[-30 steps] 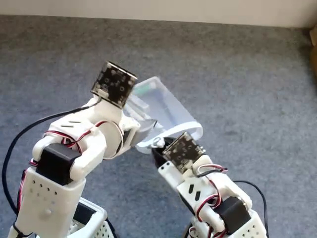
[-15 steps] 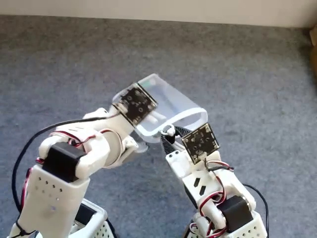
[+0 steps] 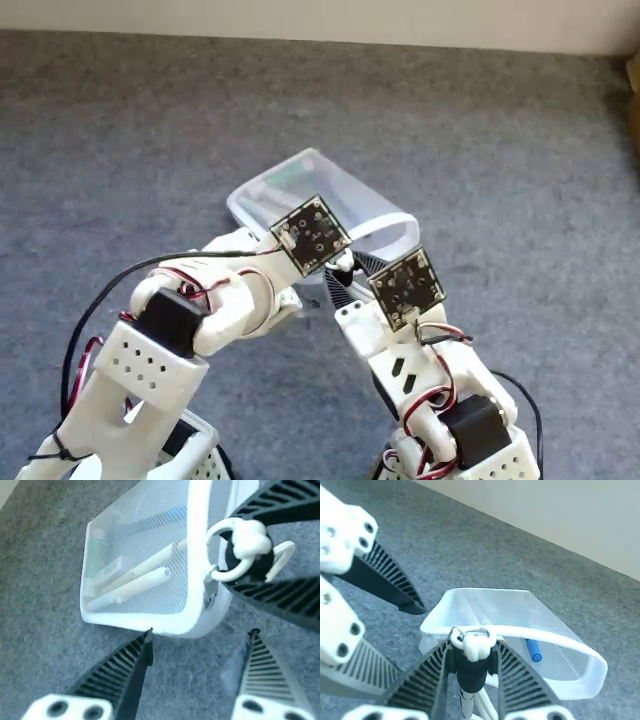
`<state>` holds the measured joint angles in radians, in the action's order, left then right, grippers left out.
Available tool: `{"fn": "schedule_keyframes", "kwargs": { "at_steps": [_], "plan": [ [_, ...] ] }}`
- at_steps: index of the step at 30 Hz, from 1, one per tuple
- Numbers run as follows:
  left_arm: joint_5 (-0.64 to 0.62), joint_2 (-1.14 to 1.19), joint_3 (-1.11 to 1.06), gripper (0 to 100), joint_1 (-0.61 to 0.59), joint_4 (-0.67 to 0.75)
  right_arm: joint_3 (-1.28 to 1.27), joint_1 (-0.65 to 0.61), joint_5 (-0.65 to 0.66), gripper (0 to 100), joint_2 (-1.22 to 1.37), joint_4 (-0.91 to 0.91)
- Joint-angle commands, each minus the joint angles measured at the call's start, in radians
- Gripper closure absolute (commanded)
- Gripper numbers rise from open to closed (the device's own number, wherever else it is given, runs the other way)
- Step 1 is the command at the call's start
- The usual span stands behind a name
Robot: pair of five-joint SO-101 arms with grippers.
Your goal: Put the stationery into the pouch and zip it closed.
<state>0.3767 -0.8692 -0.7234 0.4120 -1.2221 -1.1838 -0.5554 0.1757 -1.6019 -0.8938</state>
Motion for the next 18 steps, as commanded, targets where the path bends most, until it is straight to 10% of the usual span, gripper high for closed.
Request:
{"fn": "schedule_keyframes", "kwargs": {
  "at_steps": [1, 18],
  "plan": [
    [0.008, -0.021, -0.079, 72, 0.008, 0.173, 0.01, 0.015, -0.006, 99.2, -0.018, 0.035],
    [0.002, -0.021, -0.243, 86, 0.016, 0.417, 0.01, 0.015, -0.006, 99.2, -0.018, 0.035]
  ]
}}
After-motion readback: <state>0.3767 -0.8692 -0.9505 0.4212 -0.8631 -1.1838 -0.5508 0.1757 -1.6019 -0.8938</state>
